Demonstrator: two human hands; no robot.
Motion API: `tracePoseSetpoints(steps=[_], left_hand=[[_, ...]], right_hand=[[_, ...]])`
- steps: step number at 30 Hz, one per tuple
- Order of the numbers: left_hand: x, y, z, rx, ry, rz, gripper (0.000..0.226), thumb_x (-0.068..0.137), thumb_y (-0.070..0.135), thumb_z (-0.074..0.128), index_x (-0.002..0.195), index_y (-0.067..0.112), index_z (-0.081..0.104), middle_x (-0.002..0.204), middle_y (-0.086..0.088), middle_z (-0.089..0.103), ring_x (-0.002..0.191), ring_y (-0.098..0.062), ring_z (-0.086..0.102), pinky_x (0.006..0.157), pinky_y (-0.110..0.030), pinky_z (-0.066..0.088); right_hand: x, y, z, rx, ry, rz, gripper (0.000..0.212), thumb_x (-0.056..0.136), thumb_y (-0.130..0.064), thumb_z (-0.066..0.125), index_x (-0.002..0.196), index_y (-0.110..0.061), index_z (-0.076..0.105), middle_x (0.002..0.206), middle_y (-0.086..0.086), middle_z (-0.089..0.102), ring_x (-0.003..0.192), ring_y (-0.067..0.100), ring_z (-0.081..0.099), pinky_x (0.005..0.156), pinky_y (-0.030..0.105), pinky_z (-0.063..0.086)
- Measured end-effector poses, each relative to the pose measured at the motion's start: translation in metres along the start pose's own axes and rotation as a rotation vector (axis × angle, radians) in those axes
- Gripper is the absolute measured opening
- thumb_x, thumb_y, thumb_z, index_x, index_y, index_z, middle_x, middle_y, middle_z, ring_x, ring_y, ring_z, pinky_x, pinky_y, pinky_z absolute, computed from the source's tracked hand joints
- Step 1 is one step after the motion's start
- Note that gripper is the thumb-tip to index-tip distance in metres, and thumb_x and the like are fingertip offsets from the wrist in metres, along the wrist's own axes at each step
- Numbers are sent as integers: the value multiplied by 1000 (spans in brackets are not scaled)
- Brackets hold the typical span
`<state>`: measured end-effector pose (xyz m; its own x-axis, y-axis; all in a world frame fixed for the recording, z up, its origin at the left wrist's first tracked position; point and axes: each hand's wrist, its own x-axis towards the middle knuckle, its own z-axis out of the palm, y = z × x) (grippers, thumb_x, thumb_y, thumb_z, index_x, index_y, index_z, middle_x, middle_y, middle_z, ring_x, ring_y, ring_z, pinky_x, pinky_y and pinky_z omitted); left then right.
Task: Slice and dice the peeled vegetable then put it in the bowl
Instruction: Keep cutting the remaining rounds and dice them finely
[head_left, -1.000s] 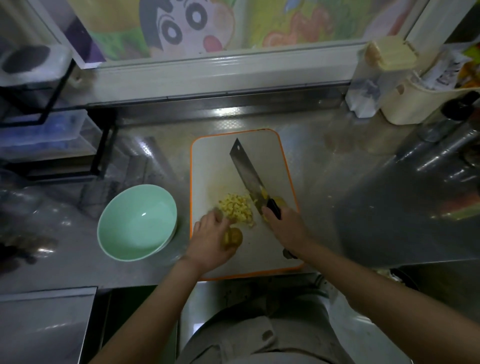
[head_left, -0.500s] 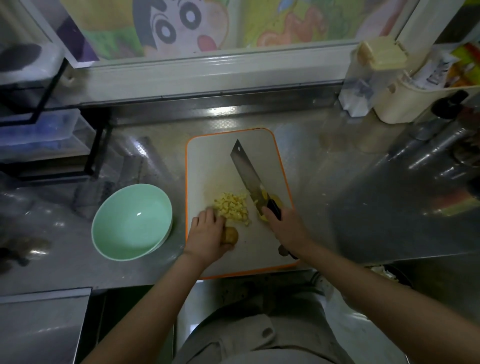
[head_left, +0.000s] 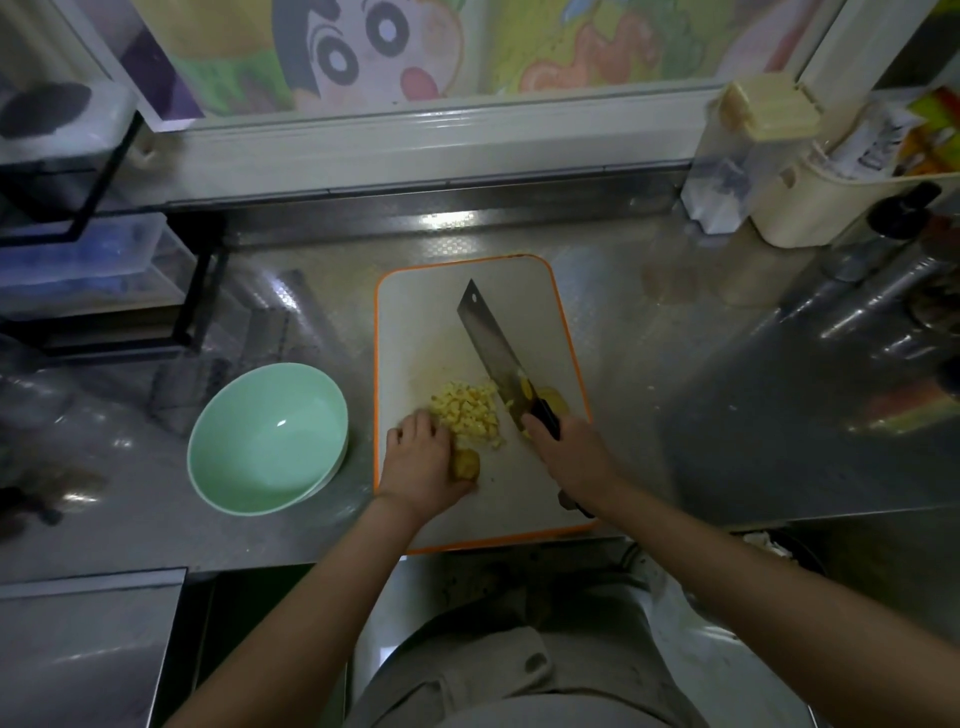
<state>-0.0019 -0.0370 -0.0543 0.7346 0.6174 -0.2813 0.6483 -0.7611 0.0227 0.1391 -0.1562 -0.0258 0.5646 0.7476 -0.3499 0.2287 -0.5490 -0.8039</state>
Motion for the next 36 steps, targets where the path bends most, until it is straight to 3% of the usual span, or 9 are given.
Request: tracePoseSetpoints(steps=[5,10,14,19,22,27,31,34,36], left_hand=[[8,4,-4,-59,-77,-16,69,71,54,67,119,10,45,127,-13,35,120,-31,31,96,-35,28],[8,11,-4,-42,37,87,55,76,48,61,114,12,43,118,-8,46,112,-28,38,92,-32,27],[6,14,-10,-278,161,83,45,74,35,66,108,13,46,107,-6,50,107,-27,41,88,-29,27],[0,9,-22,-557,283,-24,50,72,30,73,115,16,50,107,-5,58,102,-26,51,84,-30,33],[-6,-6,-12,-707,213,-70,47,70,26,77,109,16,53,107,-3,61,99,-25,57,76,-29,41],[-17,-20,-2,-800,116,-130,40,65,12,82,89,14,50,80,4,52,76,-16,48,56,-8,34],[-15,-25,3,-783,101,-116,33,72,12,77,94,14,53,87,2,49,86,-22,51,60,-16,30],[-14,-28,10,-673,43,-132,46,78,21,72,119,12,54,111,-9,44,107,-27,47,82,-20,31],[-16,-29,12,-642,39,-143,59,78,27,72,131,18,47,115,-9,40,113,-26,43,89,-19,30]], right_hand=[[0,4,1,-9,6,-5,43,97,-37,47,60,-16,39,52,2,39,45,19,39,49,29,31],[1,5,0,-9,36,-1,42,96,-37,48,60,-17,39,52,1,40,45,18,40,50,29,32],[4,5,-2,-16,35,10,43,96,-39,48,59,-19,39,51,0,39,44,15,39,49,28,32],[6,2,-1,-31,33,0,43,96,-38,49,60,-17,39,50,0,39,43,16,38,47,29,31],[7,-1,2,-39,15,-2,45,97,-37,48,58,-16,38,49,0,38,42,17,37,46,28,29],[10,-5,9,-89,-3,-32,47,98,-35,47,56,-16,37,49,0,36,40,12,34,42,23,25],[12,-8,11,-56,-20,-29,44,97,-35,47,59,-15,39,52,4,39,44,17,37,47,27,28],[12,-9,10,-48,-18,-33,44,97,-35,47,58,-15,40,52,4,39,44,17,37,50,28,28],[12,-9,9,-40,-33,-35,43,98,-35,46,60,-14,40,54,5,39,46,18,36,50,29,28]])
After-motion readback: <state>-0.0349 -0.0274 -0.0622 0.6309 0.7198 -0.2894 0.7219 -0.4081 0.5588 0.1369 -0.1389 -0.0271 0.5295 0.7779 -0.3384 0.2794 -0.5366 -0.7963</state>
